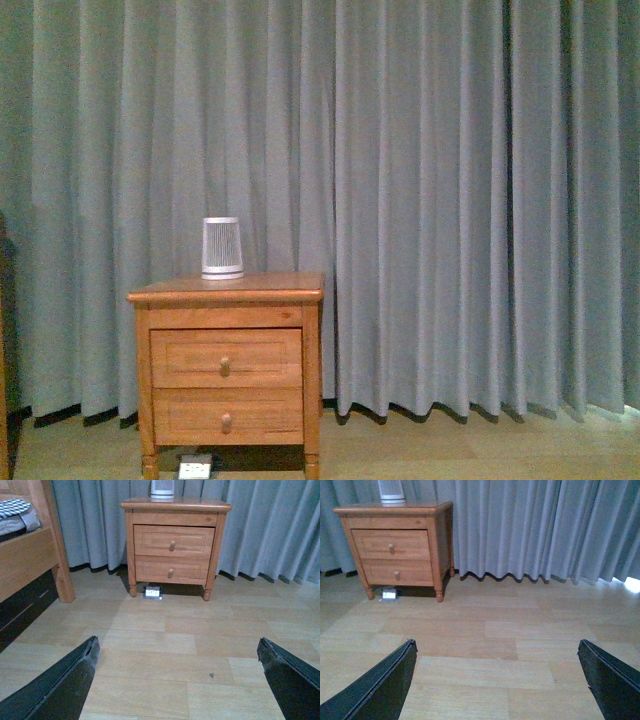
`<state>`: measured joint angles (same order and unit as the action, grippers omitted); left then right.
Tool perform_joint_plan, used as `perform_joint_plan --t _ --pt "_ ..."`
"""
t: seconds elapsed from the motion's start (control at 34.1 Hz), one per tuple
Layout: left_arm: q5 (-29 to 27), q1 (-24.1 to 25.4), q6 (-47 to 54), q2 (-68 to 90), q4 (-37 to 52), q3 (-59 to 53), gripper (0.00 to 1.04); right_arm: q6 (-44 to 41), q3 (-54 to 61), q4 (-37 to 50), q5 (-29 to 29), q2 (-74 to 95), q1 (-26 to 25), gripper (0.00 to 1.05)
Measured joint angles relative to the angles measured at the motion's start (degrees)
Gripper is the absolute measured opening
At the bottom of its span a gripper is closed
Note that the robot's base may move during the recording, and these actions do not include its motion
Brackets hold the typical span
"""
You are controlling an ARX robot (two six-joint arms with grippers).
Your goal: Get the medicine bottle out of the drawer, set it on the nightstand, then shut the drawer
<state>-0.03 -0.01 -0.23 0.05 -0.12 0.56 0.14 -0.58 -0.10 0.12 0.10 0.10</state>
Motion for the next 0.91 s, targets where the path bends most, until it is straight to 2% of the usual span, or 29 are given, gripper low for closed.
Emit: perform_joint_plan --t 0.91 --pt "0.0 0.0 0.0 0.0 0.0 0.0 0.98 0.0 0.0 0.0 0.0 0.0 0.0 0.98"
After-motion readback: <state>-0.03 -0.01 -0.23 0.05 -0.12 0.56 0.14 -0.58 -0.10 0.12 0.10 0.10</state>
